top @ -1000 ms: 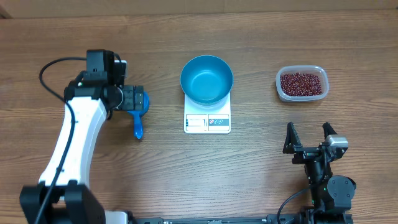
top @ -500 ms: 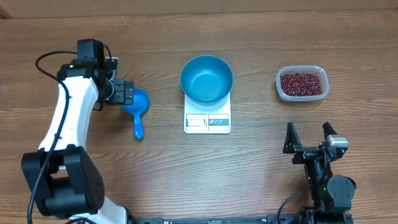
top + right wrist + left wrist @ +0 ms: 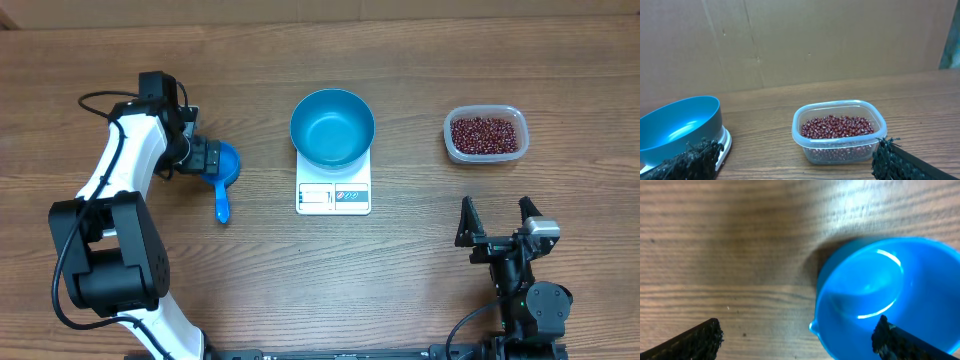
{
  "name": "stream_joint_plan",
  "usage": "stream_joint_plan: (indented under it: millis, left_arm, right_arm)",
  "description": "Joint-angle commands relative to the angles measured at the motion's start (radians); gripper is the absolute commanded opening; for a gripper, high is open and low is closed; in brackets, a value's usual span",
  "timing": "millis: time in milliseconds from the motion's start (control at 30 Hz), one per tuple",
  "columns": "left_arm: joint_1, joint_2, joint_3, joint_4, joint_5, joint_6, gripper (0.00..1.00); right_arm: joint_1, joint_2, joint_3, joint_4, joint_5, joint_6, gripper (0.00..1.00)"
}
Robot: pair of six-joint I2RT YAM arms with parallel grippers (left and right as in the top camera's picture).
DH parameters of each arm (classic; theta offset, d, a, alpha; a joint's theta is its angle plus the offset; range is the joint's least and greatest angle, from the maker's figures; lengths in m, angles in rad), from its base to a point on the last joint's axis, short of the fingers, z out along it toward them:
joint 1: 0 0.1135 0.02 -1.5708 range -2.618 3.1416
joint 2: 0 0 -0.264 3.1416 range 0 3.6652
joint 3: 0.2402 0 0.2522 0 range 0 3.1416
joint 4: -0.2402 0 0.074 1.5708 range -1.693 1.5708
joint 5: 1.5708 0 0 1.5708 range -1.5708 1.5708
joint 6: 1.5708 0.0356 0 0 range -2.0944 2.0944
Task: Scoop item into bowl and weigh 150g on scale
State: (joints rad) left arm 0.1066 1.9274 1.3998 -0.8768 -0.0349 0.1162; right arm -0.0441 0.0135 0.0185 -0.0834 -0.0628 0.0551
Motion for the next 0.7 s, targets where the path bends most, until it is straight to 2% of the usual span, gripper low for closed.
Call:
stream_joint_plan:
  millis: [0, 667]
  left_arm:
    - [0.005, 0.001, 0.021, 0.018, -0.01, 0.023, 0.99]
    - [0.004, 0.006, 0.021, 0.045, 0.028, 0.015, 1.0]
  right_arm:
    - [0.006, -0.011, -0.01, 0.003, 0.01, -0.003, 1.0]
    - [0.006, -0.011, -0.01, 0.003, 0.01, -0.003, 1.0]
